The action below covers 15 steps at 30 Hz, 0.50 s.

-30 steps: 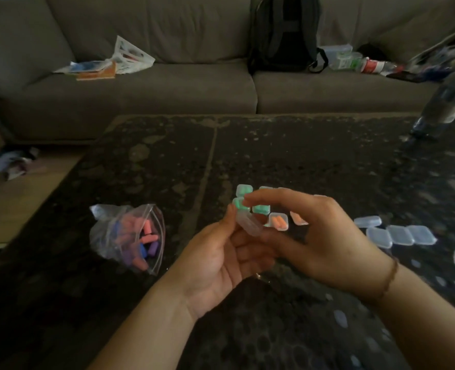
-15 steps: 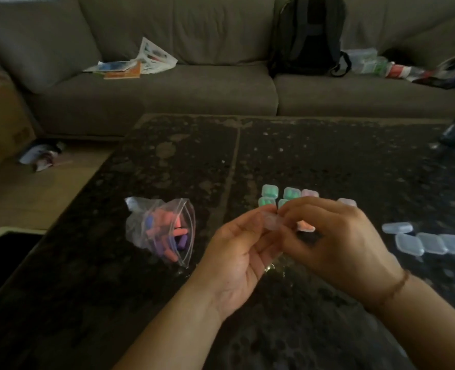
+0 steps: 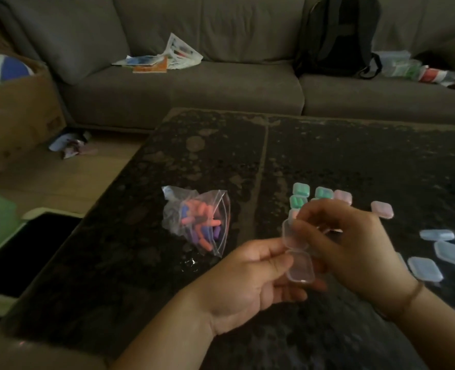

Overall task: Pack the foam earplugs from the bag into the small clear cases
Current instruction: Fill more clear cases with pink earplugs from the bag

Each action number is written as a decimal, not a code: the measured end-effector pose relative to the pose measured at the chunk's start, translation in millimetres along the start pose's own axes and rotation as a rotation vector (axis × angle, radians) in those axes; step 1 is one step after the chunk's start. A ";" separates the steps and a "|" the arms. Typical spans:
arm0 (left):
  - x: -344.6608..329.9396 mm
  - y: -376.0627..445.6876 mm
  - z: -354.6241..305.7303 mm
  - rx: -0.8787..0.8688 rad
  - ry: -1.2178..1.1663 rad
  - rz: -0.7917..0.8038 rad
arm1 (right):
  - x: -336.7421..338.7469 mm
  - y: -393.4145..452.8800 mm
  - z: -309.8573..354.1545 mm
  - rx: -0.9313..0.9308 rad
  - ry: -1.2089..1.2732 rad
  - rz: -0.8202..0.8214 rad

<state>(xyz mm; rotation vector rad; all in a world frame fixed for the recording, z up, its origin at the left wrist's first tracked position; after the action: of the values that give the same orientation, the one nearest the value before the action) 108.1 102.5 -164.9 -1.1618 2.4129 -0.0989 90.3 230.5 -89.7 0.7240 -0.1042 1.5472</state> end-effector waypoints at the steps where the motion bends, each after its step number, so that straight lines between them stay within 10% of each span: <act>1: 6.5 -3.5 1.3 0.006 0.005 -0.007 | -3.8 -1.2 0.5 -0.017 0.045 0.020; 15: 127.2 -81.8 -47.5 -0.107 -0.060 -0.611 | -130.3 51.7 -5.0 -0.013 -0.387 0.302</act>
<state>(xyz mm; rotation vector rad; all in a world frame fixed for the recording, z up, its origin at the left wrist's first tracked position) 78.2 -52.3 -148.7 -1.8852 1.9526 -0.1239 32.2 113.1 -139.9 1.0267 -0.5318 1.6698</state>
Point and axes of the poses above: each hand's wrist, its own y-axis towards the middle knuckle, its own x-axis out of the back of the hand, z = x × y, the point moved 7 cm from there along y, towards the middle knuckle, and after that the axes turned 12 degrees about y, right-handed, at the moved point
